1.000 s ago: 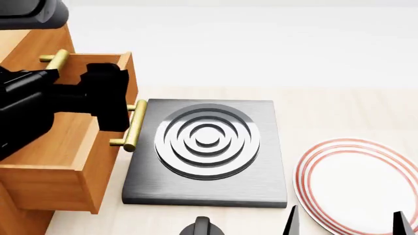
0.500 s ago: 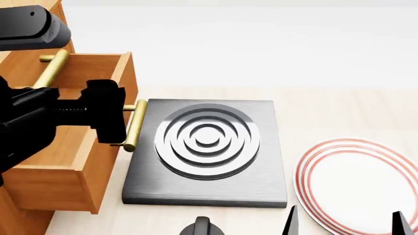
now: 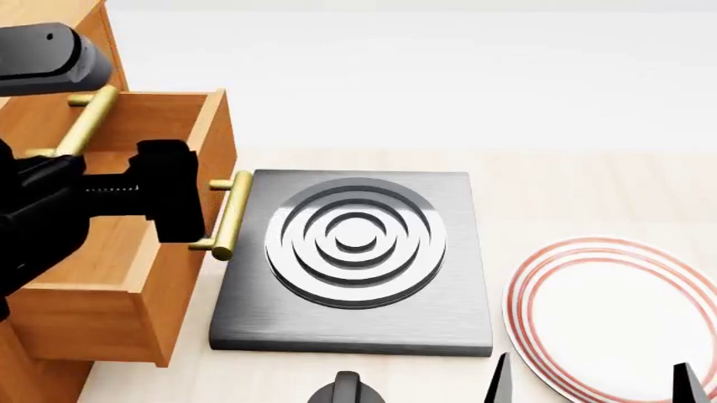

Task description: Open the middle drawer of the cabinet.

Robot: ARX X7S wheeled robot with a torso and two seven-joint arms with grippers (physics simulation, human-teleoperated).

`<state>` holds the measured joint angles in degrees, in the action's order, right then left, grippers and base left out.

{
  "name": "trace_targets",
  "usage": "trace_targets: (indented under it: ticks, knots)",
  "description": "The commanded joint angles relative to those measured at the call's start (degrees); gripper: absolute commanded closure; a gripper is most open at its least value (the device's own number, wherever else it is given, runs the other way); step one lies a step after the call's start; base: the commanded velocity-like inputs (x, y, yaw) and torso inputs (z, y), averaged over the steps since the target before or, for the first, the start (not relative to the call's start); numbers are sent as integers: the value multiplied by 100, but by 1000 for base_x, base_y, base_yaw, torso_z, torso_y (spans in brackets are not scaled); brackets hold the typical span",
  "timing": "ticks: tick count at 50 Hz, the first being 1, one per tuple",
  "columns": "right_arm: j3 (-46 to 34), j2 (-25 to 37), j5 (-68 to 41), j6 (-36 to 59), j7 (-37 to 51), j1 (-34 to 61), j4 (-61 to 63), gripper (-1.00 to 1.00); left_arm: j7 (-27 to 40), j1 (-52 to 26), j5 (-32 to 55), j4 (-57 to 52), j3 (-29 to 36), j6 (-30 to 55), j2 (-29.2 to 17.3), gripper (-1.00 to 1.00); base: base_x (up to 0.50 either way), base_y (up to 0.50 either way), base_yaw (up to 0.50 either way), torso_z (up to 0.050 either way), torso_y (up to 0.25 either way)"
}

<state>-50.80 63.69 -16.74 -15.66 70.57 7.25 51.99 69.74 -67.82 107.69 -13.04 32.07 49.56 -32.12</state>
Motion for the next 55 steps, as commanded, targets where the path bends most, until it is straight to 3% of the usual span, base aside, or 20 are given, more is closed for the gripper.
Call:
trace_targets:
  ticks: [1, 55]
  knots:
    - [19, -2, -12, -7, -11, -8, -12, -100, -113, 107, -165, 79, 93, 14, -19, -100, 0, 0, 0, 0, 0]
    - [82, -32, -42, 25, -66, -48, -20, -100, -1124, 649, -928, 578, 405, -98, -16, -100, 0, 0, 0, 0, 0]
